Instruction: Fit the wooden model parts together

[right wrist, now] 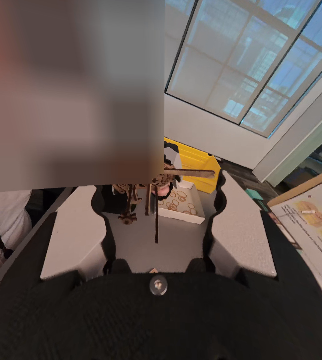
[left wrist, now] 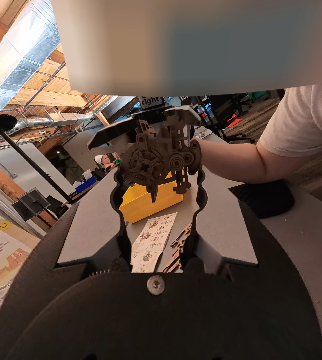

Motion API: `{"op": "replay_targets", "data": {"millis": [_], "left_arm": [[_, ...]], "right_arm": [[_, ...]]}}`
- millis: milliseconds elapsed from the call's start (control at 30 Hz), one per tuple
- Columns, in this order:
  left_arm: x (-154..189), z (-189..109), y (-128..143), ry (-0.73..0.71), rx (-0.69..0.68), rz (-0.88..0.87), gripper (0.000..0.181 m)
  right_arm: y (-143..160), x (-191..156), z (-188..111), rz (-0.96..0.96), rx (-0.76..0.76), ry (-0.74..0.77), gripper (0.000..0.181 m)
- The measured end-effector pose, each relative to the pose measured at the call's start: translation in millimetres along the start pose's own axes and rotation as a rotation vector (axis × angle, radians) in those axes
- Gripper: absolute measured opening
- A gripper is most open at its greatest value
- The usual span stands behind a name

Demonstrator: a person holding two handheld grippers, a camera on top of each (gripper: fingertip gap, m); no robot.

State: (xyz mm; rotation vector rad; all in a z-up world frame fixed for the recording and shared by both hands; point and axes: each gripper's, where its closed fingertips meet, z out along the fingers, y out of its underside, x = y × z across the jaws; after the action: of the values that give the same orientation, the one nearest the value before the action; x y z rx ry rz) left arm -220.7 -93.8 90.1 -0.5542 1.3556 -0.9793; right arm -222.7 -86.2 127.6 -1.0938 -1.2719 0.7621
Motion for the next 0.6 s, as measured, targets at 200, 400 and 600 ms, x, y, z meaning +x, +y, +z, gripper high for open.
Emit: {"op": "replay_targets", "data": {"millis": [200,400,600], "left_arm": [[-2.2,-1.1,-0.9,-0.009,-0.012,0.017,0.075],[-0.2,-0.5,-1.0,-0.005,-0.033,0.040,0.075],[5.0,2.4,0.9,0.011,-0.058,0.058,0.075]], "right_arm": [[4.5,-4.6,6.4,-0.009,-0.057,0.006,0.116],[11.8,-11.1,12.4,-0.015,-0.096,-0.022,0.116],[6.5,0.6,6.3,-0.002,-0.027,0.008,0.120]]}}
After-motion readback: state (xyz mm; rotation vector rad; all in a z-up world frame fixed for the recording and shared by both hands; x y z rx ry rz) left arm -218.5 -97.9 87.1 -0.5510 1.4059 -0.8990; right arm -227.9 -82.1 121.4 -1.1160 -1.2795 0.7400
